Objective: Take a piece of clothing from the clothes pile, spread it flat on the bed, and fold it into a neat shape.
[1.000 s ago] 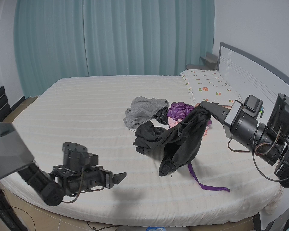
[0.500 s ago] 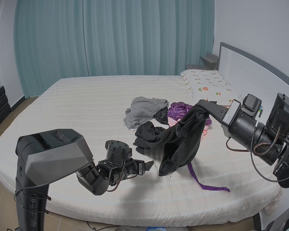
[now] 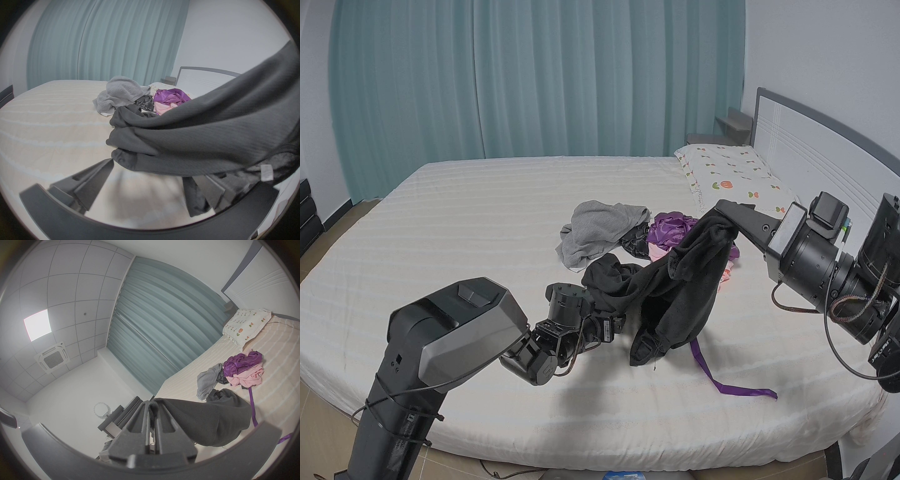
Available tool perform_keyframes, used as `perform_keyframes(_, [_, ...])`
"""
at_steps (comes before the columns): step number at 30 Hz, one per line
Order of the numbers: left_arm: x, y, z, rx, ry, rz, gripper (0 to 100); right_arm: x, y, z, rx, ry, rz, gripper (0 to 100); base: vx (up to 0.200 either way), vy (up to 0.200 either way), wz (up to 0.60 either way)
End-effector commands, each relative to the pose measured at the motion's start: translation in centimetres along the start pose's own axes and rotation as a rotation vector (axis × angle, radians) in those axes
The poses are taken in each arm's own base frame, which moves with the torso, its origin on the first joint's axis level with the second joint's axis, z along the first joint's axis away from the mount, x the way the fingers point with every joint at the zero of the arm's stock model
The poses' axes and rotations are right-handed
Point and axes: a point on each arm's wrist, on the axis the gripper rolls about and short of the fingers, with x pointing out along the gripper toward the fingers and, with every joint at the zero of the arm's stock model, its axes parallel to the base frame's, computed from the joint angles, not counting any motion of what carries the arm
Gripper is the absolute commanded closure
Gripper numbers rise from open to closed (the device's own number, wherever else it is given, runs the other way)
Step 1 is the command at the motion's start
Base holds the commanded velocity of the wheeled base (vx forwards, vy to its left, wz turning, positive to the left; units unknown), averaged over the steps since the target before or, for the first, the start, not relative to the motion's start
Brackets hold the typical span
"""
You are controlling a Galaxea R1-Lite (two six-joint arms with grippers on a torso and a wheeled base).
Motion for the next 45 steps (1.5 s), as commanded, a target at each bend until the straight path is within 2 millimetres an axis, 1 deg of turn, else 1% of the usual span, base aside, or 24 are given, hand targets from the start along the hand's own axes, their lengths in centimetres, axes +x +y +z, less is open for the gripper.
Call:
perform_keyframes(1, [2.1, 0.8, -0.9, -0.007, 0.015, 0.041, 100, -0.1, -0.1, 0.2, 0.002, -0.008, -0.003, 100, 0.0, 0.0, 0.0])
perform_keyframes(4, [2.1, 1.1, -0.9, -0.02, 0.015, 0.051, 100, -0.1, -0.3, 0.2, 0.001, -0.011, -0.009, 100, 0.0, 0.0, 0.0])
perform_keyframes(8, [1.6, 1.6, -0.7, -0.056, 0.012, 0.094, 100, 0.1, -1.0, 0.4, -0.002, -0.016, -0.035, 100, 0.0, 0.0, 0.0])
perform_keyframes(10, [0.3, 2.0, 0.3, -0.076, 0.002, 0.127, 100, 0.3, -1.8, 0.6, -0.006, -0.024, -0.065, 100, 0.0, 0.0, 0.0])
perform_keyframes(14, [-3.3, 2.7, 2.9, -0.127, -0.015, 0.142, 100, 0.9, -4.3, 0.5, -0.011, -0.019, -0.152, 100, 0.0, 0.0, 0.0])
perform_keyframes(15, [-3.7, 2.7, 3.3, -0.137, -0.021, 0.144, 100, 1.0, -4.6, 0.5, -0.011, -0.019, -0.161, 100, 0.0, 0.0, 0.0])
perform_keyframes(16, [-5.5, 2.6, 4.6, -0.177, -0.042, 0.144, 100, 1.4, -5.8, 0.7, -0.007, -0.02, -0.196, 100, 0.0, 0.0, 0.0])
perform_keyframes(19, [-9.1, 2.8, 7.3, -0.221, -0.094, 0.143, 100, 2.3, -7.9, 1.0, -0.011, -0.03, -0.256, 100, 0.0, 0.0, 0.0])
perform_keyframes(20, [-10.6, 2.9, 8.3, -0.229, -0.116, 0.141, 100, 3.0, -8.9, 1.1, -0.016, -0.034, -0.281, 100, 0.0, 0.0, 0.0])
perform_keyframes(22, [-13.3, 3.0, 9.6, -0.24, -0.147, 0.137, 100, 4.3, -10.5, 1.3, -0.015, -0.052, -0.315, 100, 0.0, 0.0, 0.0])
perform_keyframes(23, [-14.4, 3.0, 9.9, -0.246, -0.157, 0.135, 100, 4.9, -11.2, 1.4, -0.012, -0.058, -0.329, 100, 0.0, 0.0, 0.0])
perform_keyframes(25, [-16.4, 2.8, 10.7, -0.274, -0.19, 0.127, 100, 5.7, -11.7, 2.0, -0.016, -0.094, -0.335, 100, 0.0, 0.0, 0.0])
perform_keyframes(27, [-18.2, 2.5, 11.9, -0.309, -0.237, 0.113, 100, 6.4, -11.2, 3.2, -0.031, -0.159, -0.318, 100, 0.0, 0.0, 0.0])
perform_keyframes(30, [-20.9, 2.2, 13.7, -0.329, -0.298, 0.111, 100, 6.9, -9.1, 5.1, -0.055, -0.244, -0.27, 100, 0.0, 0.0, 0.0])
perform_keyframes(31, [-22.3, 2.0, 14.6, -0.331, -0.322, 0.104, 100, 6.9, -7.4, 6.3, -0.073, -0.281, -0.228, 100, 0.0, 0.0, 0.0])
perform_keyframes(32, [-23.3, 1.9, 15.2, -0.333, -0.334, 0.099, 100, 6.7, -6.1, 7.1, -0.082, -0.304, -0.193, 100, 0.0, 0.0, 0.0])
perform_keyframes(35, [-25.9, 1.5, 16.4, -0.337, -0.363, 0.085, 100, 6.0, -2.9, 8.4, -0.108, -0.337, -0.121, 100, 0.0, 0.0, 0.0])
perform_keyframes(36, [-25.9, 1.5, 16.4, -0.337, -0.363, 0.085, 100, 6.0, -2.9, 8.4, -0.108, -0.337, -0.121, 100, 0.0, 0.0, 0.0])
perform_keyframes(37, [-27.2, 1.4, 16.8, -0.339, -0.386, 0.077, 100, 5.3, -1.8, 8.2, -0.119, -0.318, -0.097, 100, 0.0, 0.0, 0.0])
perform_keyframes(39, [-27.7, 1.5, 16.6, -0.339, -0.383, 0.08, 100, 5.1, -1.8, 7.1, -0.118, -0.275, -0.107, 100, 0.0, 0.0, 0.0])
perform_keyframes(40, [-27.7, 1.5, 16.6, -0.339, -0.383, 0.08, 100, 5.1, -1.8, 7.1, -0.118, -0.275, -0.107, 100, 0.0, 0.0, 0.0])
perform_keyframes(41, [-27.5, 1.7, 15.3, -0.338, -0.329, 0.102, 100, 4.9, -2.8, 5.5, -0.115, -0.217, -0.143, 100, 0.0, 0.0, 0.0])
perform_keyframes(43, [-27.2, 1.9, 14.6, -0.339, -0.3, 0.112, 100, 4.8, -3.5, 4.5, -0.109, -0.184, -0.162, 100, 0.0, 0.0, 0.0])
perform_keyframes(45, [-26.8, 1.9, 13.2, -0.355, -0.252, 0.121, 100, 4.7, -4.8, 2.9, -0.092, -0.119, -0.198, 100, 0.0, 0.0, 0.0])
